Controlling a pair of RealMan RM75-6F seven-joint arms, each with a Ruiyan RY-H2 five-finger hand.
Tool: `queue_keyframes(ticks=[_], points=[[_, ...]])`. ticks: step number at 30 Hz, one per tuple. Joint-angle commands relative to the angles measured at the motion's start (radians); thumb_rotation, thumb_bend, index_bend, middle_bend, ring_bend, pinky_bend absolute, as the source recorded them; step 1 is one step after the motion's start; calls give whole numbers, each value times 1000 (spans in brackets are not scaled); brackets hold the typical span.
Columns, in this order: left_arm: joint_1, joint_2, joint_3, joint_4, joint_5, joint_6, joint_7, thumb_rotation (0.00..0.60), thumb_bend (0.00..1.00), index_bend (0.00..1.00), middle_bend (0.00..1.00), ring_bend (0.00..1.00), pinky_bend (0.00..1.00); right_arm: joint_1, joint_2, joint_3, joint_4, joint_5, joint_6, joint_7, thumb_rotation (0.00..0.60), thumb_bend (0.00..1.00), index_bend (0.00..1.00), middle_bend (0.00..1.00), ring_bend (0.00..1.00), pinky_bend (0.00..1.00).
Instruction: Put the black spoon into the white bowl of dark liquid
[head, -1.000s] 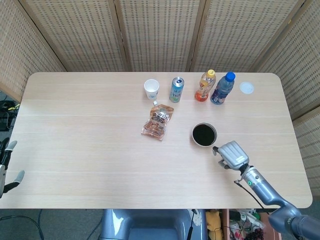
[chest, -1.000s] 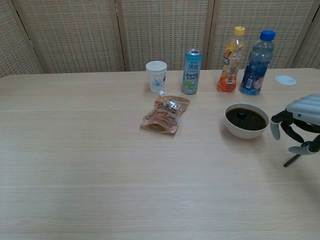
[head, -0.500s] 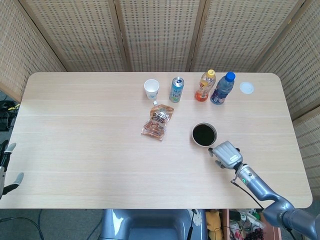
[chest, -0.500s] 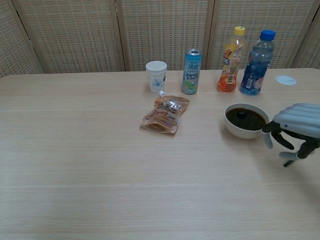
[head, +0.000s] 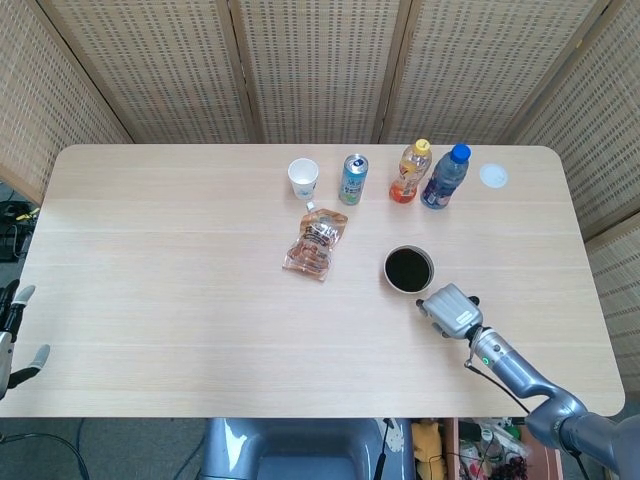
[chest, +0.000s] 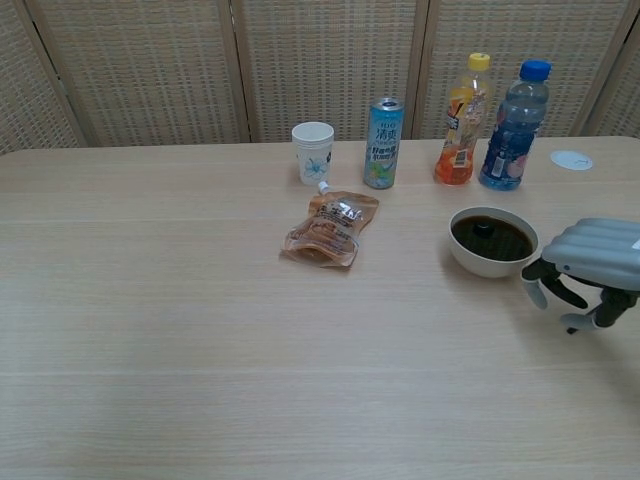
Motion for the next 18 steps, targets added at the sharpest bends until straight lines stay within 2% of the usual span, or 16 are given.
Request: queue_keyframes(ticks=[1, 18], points=[[0, 0, 1, -2, 1, 0, 0, 600, 334, 0, 0, 0, 0, 2, -10, -8, 19, -6, 4, 1, 600, 506, 522, 773, 853, 940], [-2, 6, 5, -15, 9, -5, -3, 600, 333, 0, 0, 0, 0, 2, -42, -51, 107, -24, 15, 19, 600, 507, 526, 772, 853, 940]])
